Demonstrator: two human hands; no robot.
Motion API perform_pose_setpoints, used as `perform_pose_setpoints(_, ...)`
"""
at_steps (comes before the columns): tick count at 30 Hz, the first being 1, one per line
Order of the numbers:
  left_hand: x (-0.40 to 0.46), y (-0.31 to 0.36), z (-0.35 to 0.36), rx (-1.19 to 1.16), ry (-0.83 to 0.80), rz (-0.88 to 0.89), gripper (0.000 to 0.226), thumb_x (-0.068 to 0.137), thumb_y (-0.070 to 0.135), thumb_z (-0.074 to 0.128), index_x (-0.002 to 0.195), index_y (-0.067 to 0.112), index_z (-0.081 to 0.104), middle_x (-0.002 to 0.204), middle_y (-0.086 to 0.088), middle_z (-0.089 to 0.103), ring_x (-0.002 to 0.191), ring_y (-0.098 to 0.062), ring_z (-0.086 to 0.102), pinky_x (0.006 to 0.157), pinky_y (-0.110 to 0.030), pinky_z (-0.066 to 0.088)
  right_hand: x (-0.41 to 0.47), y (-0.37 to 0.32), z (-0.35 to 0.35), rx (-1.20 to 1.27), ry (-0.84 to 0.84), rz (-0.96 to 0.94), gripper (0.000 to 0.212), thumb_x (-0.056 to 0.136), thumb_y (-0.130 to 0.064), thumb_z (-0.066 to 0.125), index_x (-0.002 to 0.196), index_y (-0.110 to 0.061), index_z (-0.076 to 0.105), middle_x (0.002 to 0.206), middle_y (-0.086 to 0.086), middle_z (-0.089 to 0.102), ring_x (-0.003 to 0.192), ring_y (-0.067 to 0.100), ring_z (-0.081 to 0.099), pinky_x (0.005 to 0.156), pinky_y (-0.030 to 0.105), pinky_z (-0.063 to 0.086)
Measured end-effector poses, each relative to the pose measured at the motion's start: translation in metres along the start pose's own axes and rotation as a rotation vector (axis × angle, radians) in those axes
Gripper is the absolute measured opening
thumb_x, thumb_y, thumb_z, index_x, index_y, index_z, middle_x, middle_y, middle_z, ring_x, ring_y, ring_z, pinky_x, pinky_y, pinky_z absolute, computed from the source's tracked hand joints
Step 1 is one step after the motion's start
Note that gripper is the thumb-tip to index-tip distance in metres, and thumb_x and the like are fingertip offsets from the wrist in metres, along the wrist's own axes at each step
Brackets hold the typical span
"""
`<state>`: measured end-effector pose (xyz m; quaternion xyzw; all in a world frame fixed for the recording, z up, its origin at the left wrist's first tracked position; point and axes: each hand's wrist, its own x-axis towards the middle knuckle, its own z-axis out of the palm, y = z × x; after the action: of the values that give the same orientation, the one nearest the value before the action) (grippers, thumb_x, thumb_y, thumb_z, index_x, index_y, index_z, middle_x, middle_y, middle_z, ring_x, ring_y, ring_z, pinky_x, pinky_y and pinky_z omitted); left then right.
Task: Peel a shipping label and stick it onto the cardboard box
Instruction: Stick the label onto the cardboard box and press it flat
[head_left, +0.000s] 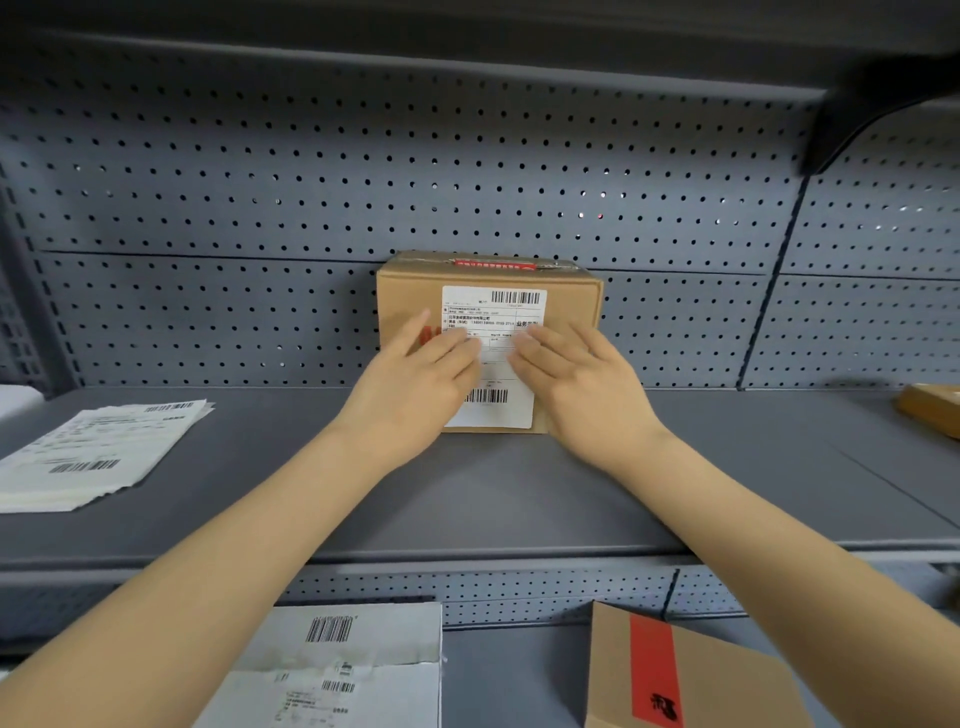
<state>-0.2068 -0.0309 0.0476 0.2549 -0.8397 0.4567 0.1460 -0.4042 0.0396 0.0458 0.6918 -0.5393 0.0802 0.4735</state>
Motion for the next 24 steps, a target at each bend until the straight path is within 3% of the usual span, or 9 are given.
perform_pose_setpoints(2, 0.006, 0.000, -0.005, -0.013, 0.013, -0.017, 0.053, 0.071, 0.011, 0.062, 0.124, 0.012, 0.062, 0.134, -0.004, 0.059, 0.126, -0.019, 0.053, 0.108, -0.047, 0.030, 0.013, -0.003, -0.001, -0.011, 0.029, 0.001, 0.050, 0.075, -0.008, 0.035, 0.115, -0.009, 0.065, 0.126, 0.005, 0.064, 0.117, 0.023, 0.059, 0.102, 0.043, 0.037)
perform_pose_setpoints(5, 0.003, -0.005, -0.004, -0.019, -0.099, -0.092, 0.070, 0.086, 0.015, 0.051, 0.149, 0.019, 0.022, 0.160, 0.003, 0.017, 0.145, -0.017, 0.020, 0.115, -0.048, 0.015, 0.018, 0.002, 0.003, -0.093, -0.035, -0.008, 0.057, 0.072, -0.011, 0.042, 0.127, -0.016, 0.058, 0.138, 0.000, 0.055, 0.125, 0.024, 0.053, 0.104, 0.049, 0.038)
perform_pose_setpoints(7, -0.007, -0.012, 0.000, -0.063, -0.160, -0.141, 0.074, 0.090, 0.011, 0.044, 0.151, 0.023, 0.004, 0.161, 0.005, -0.004, 0.147, -0.015, 0.003, 0.116, -0.049, 0.005, 0.013, 0.009, 0.007, -0.130, -0.062, -0.005, 0.060, 0.072, -0.013, 0.048, 0.131, -0.021, 0.054, 0.142, -0.004, 0.051, 0.127, 0.024, 0.051, 0.106, 0.053, 0.033)
perform_pose_setpoints(9, -0.016, -0.016, 0.002, -0.093, -0.156, -0.194, 0.075, 0.088, 0.008, 0.046, 0.151, 0.023, 0.009, 0.161, 0.006, -0.001, 0.147, -0.015, 0.005, 0.116, -0.049, 0.002, 0.004, 0.017, 0.009, -0.119, -0.057, 0.022, 0.060, 0.071, -0.011, 0.055, 0.130, -0.020, 0.054, 0.142, -0.004, 0.051, 0.128, 0.025, 0.050, 0.107, 0.054, 0.031)
perform_pose_setpoints(11, -0.018, -0.017, 0.002, -0.074, -0.107, -0.182, 0.070, 0.081, 0.007, 0.054, 0.147, 0.017, 0.031, 0.159, 0.001, 0.018, 0.145, -0.018, 0.020, 0.115, -0.048, 0.001, -0.002, 0.020, 0.009, -0.088, -0.023, 0.046, 0.057, 0.069, -0.008, 0.060, 0.125, -0.016, 0.059, 0.139, -0.001, 0.054, 0.125, 0.026, 0.052, 0.105, 0.054, 0.034)
perform_pose_setpoints(14, -0.006, -0.012, -0.004, -0.005, -0.009, -0.157, 0.062, 0.068, 0.010, 0.067, 0.129, 0.008, 0.055, 0.146, -0.008, 0.046, 0.135, -0.021, 0.042, 0.111, -0.047, 0.012, 0.003, 0.015, 0.005, -0.040, 0.058, 0.040, 0.052, 0.074, -0.006, 0.047, 0.124, -0.013, 0.059, 0.135, 0.001, 0.058, 0.121, 0.024, 0.056, 0.103, 0.049, 0.038)
perform_pose_setpoints(17, 0.010, -0.005, -0.014, 0.011, -0.042, -0.186, 0.073, 0.083, 0.016, 0.051, 0.149, 0.012, 0.020, 0.160, -0.002, 0.016, 0.145, -0.016, 0.018, 0.116, -0.045, 0.010, 0.019, 0.008, 0.004, -0.020, 0.062, 0.041, 0.060, 0.076, -0.006, 0.032, 0.133, -0.014, 0.050, 0.140, 0.000, 0.052, 0.125, 0.022, 0.053, 0.105, 0.048, 0.036)
perform_pose_setpoints(19, 0.014, -0.006, -0.013, -0.030, -0.116, -0.221, 0.071, 0.092, 0.014, 0.034, 0.150, 0.015, -0.007, 0.161, 0.001, -0.010, 0.147, -0.014, -0.001, 0.117, -0.044, 0.002, 0.021, 0.009, 0.007, -0.010, 0.037, 0.050, 0.061, 0.078, -0.005, 0.035, 0.137, -0.015, 0.046, 0.143, 0.000, 0.048, 0.127, 0.022, 0.051, 0.105, 0.051, 0.035)
perform_pose_setpoints(24, -0.013, -0.018, -0.011, -0.109, -0.214, -0.273, 0.071, 0.092, 0.010, 0.031, 0.150, 0.018, -0.009, 0.160, 0.005, -0.013, 0.147, -0.013, -0.006, 0.115, -0.044, -0.009, -0.007, 0.022, 0.010, 0.026, 0.009, 0.137, 0.072, 0.067, 0.005, 0.059, 0.136, -0.013, 0.047, 0.143, 0.002, 0.048, 0.126, 0.023, 0.051, 0.107, 0.054, 0.027)
